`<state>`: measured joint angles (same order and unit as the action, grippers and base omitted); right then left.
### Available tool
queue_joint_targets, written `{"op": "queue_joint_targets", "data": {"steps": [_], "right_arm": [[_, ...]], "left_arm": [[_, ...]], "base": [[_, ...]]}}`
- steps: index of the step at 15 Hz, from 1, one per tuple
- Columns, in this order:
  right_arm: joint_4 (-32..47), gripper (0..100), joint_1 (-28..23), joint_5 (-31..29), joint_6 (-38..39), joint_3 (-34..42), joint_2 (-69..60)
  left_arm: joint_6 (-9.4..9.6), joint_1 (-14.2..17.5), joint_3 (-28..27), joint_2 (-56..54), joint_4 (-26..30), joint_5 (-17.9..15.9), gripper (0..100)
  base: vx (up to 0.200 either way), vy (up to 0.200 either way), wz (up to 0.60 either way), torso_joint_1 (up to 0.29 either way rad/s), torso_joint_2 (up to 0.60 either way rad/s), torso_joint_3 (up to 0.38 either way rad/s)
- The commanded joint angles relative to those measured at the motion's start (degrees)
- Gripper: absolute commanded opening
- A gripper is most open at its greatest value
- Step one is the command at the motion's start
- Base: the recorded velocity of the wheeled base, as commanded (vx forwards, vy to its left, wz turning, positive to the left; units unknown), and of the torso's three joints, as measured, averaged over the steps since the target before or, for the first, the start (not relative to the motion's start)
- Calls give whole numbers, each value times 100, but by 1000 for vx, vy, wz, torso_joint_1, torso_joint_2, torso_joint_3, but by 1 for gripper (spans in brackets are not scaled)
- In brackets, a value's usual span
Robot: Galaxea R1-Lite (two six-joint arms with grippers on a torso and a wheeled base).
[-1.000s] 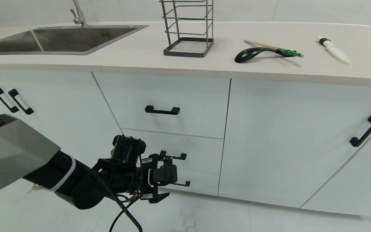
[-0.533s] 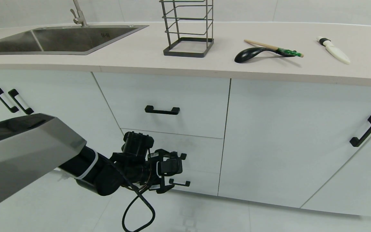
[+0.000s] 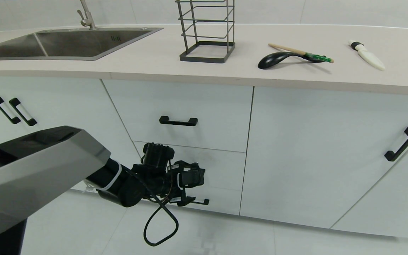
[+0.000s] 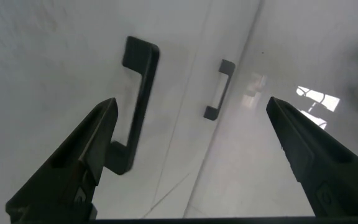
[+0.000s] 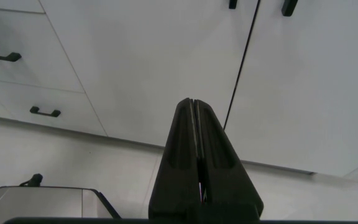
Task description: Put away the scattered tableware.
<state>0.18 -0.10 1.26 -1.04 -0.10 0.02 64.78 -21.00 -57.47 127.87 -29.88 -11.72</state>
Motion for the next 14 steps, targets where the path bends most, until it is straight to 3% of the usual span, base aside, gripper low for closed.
{"op": "queue_joint_targets", "data": {"steps": [1, 6, 11, 14], "right_arm": [[-1, 0, 1, -3, -2, 1, -2], [-1, 0, 1, -3, -2, 1, -2], [-1, 0, 1, -3, -2, 1, -2], [-1, 0, 1, -3, -2, 1, -2]], "left_arm": [[-1, 79, -116, 160, 0, -15, 100], [-1, 167, -107, 309, -203, -77, 100], [8, -70, 148, 538, -194, -77, 100], [-88, -97, 447, 441, -211, -85, 100]], "base": [[0, 0, 0, 0, 0, 0], [0, 0, 0, 0, 0, 0], [0, 0, 0, 0, 0, 0], [0, 0, 0, 0, 0, 0]]}}
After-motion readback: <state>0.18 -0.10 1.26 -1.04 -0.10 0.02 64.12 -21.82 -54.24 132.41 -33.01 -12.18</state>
